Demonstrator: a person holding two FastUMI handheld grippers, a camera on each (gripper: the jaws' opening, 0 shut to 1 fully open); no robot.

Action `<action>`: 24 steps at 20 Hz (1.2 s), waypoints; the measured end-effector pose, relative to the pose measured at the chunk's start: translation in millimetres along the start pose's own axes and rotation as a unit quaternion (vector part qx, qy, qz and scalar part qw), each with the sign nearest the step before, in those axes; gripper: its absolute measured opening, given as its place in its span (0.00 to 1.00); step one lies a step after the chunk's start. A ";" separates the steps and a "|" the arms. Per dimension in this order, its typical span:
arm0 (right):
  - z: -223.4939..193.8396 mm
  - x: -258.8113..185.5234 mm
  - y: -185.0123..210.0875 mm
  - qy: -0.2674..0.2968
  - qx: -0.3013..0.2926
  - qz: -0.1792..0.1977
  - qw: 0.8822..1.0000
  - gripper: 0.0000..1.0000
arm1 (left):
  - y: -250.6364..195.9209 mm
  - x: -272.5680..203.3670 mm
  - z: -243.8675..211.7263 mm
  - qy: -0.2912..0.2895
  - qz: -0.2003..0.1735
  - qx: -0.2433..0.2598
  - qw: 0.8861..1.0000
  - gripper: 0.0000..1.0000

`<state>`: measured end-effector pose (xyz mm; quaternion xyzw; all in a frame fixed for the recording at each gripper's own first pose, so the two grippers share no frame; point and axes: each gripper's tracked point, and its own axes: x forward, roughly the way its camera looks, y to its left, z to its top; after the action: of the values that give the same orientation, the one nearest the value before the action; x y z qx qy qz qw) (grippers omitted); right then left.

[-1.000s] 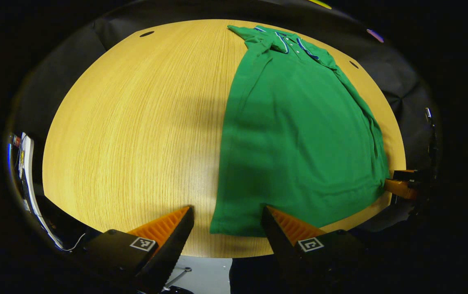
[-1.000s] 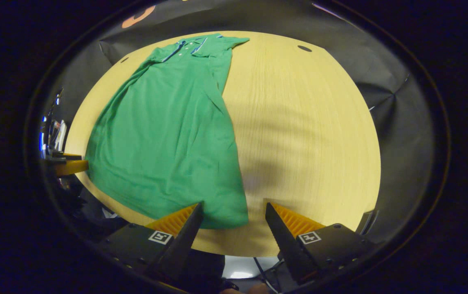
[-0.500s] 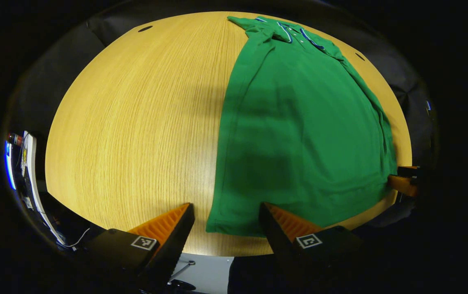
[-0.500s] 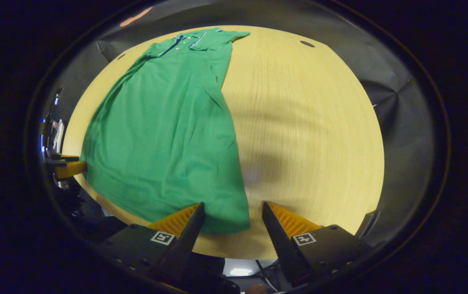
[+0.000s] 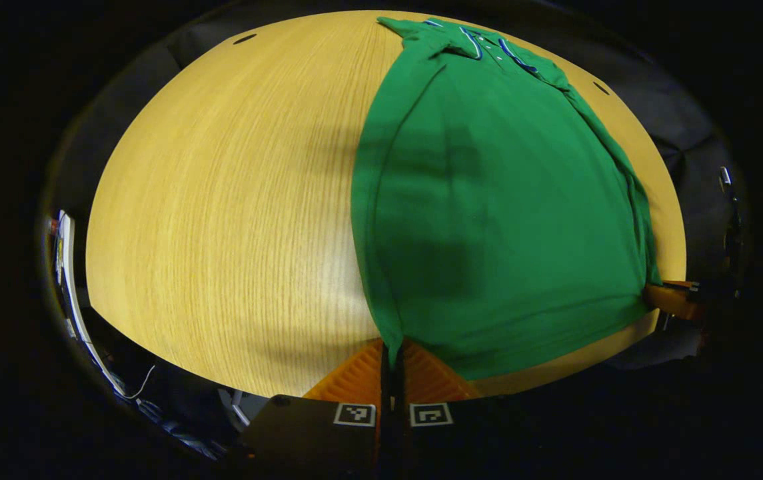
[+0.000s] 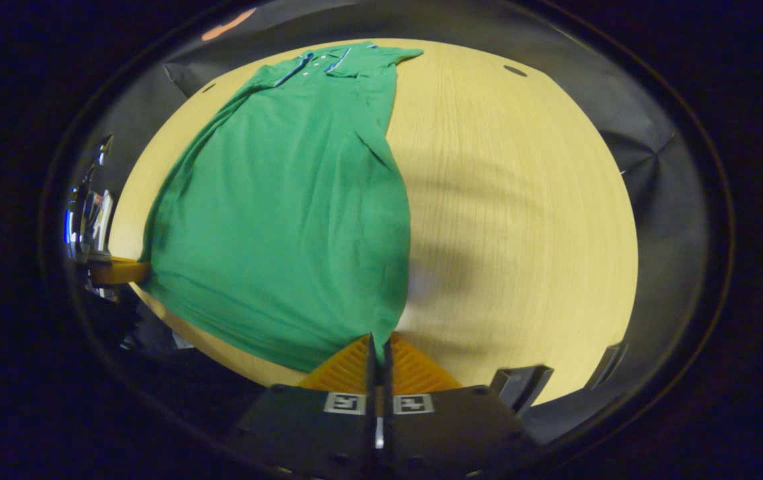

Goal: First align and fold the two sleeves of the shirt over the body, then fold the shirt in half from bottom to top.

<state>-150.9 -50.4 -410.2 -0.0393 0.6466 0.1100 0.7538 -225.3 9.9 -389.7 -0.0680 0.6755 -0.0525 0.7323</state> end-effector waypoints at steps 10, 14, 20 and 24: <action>25.8 -32.0 1.0 -0.038 0.033 0.025 0.998 0.00 | -9.5 -35.1 22.7 -0.048 -0.042 0.018 0.998 0.06; 56.6 -53.7 -1.1 -0.075 0.040 0.029 0.996 0.00 | -8.7 -57.5 57.4 -0.092 -0.051 0.037 0.994 0.06; 126.6 -89.9 -0.7 -0.150 0.039 0.033 0.987 0.00 | -14.7 -87.8 119.4 -0.163 -0.047 0.068 0.983 0.06; 173.8 -103.1 -1.2 -0.194 0.035 0.030 0.980 0.00 | -20.0 -101.7 171.5 -0.223 -0.050 0.073 0.971 0.06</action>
<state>3.0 -28.5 -280.9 0.0288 0.4925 0.1152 0.8622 -62.4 12.3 -273.0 -0.0581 0.4851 -0.1213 0.8640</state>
